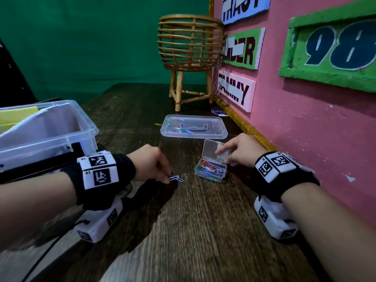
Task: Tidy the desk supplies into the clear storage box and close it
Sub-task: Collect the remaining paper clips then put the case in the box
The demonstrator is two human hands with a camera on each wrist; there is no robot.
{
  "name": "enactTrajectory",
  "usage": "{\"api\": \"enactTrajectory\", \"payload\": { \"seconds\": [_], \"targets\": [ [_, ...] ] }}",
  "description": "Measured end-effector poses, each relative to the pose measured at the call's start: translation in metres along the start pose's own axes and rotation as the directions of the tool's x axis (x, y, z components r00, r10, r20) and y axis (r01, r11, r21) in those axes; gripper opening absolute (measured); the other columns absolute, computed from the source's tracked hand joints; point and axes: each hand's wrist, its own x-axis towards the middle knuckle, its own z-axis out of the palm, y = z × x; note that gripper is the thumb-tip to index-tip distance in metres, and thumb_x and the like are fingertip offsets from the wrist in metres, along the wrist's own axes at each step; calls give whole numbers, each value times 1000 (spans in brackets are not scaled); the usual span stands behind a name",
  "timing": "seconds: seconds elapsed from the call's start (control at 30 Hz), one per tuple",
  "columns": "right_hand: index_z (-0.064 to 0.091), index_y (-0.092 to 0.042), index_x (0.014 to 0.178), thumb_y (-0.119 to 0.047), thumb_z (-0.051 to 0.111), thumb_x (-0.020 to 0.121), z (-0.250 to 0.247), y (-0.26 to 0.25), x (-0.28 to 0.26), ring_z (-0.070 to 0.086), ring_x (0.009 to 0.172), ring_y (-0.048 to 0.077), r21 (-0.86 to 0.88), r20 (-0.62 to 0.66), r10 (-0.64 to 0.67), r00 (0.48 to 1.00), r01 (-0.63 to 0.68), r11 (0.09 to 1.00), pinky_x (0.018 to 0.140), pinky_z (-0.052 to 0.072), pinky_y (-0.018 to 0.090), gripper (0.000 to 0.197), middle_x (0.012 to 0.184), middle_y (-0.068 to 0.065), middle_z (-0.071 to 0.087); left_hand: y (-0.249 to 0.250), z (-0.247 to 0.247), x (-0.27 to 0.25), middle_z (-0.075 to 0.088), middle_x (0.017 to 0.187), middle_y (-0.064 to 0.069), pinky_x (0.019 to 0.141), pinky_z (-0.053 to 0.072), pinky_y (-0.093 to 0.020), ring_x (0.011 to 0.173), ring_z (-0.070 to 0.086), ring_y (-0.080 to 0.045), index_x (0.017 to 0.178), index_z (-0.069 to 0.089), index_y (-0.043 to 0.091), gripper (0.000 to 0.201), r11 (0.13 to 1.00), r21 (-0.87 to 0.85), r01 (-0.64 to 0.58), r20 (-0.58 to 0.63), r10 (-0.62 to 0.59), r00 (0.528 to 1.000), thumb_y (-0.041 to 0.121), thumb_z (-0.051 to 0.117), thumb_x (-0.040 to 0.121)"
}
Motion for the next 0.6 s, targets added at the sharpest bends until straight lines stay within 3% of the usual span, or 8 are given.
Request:
{"api": "enactTrajectory", "payload": {
  "seconds": [0.1, 0.2, 0.3, 0.37, 0.5, 0.6],
  "targets": [
    [75, -17, 97, 10, 68, 73, -1, -1, 0, 65, 87, 23, -6, 7, 6, 1000, -6, 1000, 75, 58, 30, 37, 109, 2, 60, -2, 2, 4, 59, 67, 15, 60, 38, -8, 64, 52, 2, 93, 75, 17, 16, 998, -41, 37, -25, -38, 999, 21, 72, 78],
    [75, -17, 97, 10, 68, 73, -1, 0, 0, 65, 88, 23, -1, 7, 8, 1000, -8, 1000, 76, 58, 31, 37, 110, 4, 61, 0, 4, 5, 61, 81, 7, 60, 37, -9, 77, 53, -6, 98, 71, 15, 16, 1000, 0, 20, 41, -20, 999, 20, 65, 84],
    [75, -17, 97, 10, 68, 74, -1, 1, 0, 65, 88, 24, -5, 13, 10, 1000, -10, 1000, 77, 58, 32, 37, 109, 4, 62, -1, 7, 5, 67, 101, -2, 70, 39, -16, 84, 52, -7, 101, 67, 14, 16, 999, -7, -39, 107, 39, 993, 18, 61, 87],
    [75, -18, 96, 10, 68, 74, -1, 1, 1, 65, 87, 22, -4, 14, 6, 1000, -6, 1000, 76, 58, 31, 37, 108, 4, 62, -1, 8, 5, 65, 96, 1, 67, 37, -15, 81, 52, -7, 103, 66, 13, 17, 996, -19, -81, 125, 83, 989, 18, 60, 88],
    [75, -19, 94, 10, 68, 73, 0, 3, 2, 65, 85, 21, 0, 12, 5, 1000, -5, 1000, 74, 58, 29, 37, 107, 5, 63, 0, 9, 5, 51, 72, 19, 58, 35, -6, 63, 48, 3, 102, 65, 13, 16, 990, -29, -139, 155, 142, 978, 19, 58, 89],
    [75, -19, 94, 9, 68, 73, -1, 2, 2, 64, 85, 21, -1, 11, 5, 1000, -5, 1000, 72, 58, 28, 36, 106, 4, 63, 1, 7, 8, 55, 77, 13, 57, 35, -1, 63, 47, 6, 97, 65, 13, 12, 977, -31, -209, 102, 211, 972, 15, 58, 89]
  ]
}}
